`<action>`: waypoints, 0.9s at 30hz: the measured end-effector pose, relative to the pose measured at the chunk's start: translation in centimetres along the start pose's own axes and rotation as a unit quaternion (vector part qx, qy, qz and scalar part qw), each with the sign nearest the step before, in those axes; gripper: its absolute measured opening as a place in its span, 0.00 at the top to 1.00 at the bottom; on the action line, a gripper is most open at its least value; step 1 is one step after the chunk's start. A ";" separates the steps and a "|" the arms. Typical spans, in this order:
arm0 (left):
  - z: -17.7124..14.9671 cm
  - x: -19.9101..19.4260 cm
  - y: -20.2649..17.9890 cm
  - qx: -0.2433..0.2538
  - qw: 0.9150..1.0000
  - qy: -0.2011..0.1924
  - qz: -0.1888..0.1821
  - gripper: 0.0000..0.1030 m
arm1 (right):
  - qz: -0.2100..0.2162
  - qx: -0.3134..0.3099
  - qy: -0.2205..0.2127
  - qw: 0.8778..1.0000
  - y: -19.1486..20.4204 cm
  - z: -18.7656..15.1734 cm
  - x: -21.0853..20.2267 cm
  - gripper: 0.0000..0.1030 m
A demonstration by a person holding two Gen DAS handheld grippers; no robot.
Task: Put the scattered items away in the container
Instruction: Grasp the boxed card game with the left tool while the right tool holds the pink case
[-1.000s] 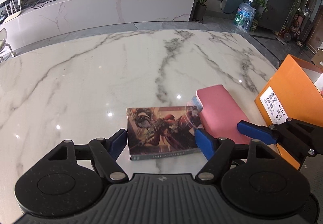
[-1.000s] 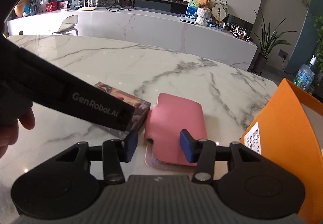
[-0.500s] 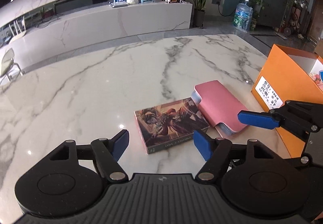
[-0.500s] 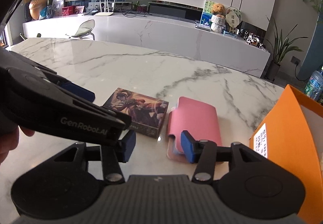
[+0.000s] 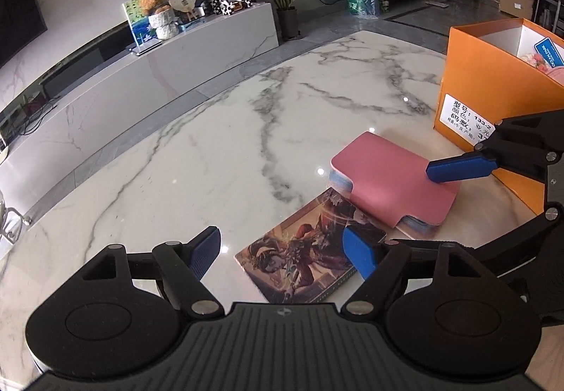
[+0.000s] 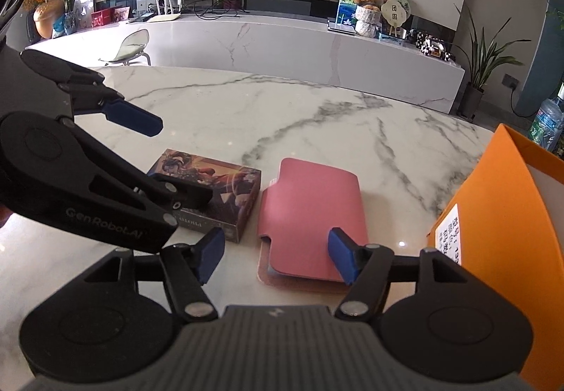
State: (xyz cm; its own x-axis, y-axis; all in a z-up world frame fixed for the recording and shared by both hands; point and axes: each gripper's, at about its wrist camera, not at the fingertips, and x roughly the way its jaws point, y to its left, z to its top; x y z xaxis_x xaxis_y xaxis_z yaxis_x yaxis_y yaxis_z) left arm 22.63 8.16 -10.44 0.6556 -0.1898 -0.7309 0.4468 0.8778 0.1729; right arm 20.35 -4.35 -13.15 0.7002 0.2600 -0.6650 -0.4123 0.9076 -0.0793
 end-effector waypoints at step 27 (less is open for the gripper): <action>-1.2 0.0 -0.3 -0.105 0.992 0.057 -0.042 0.13 | -0.031 -0.038 0.024 0.999 0.5 -0.8 0.5 0.17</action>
State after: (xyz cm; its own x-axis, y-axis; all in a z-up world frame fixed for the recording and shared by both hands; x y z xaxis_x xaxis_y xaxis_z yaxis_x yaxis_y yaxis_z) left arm 21.75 8.40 -11.25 0.5434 -0.2266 -0.8083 0.3523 0.9355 -0.0254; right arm 20.07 -4.05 -14.12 0.6977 0.1863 -0.6917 -0.4134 0.8933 -0.1763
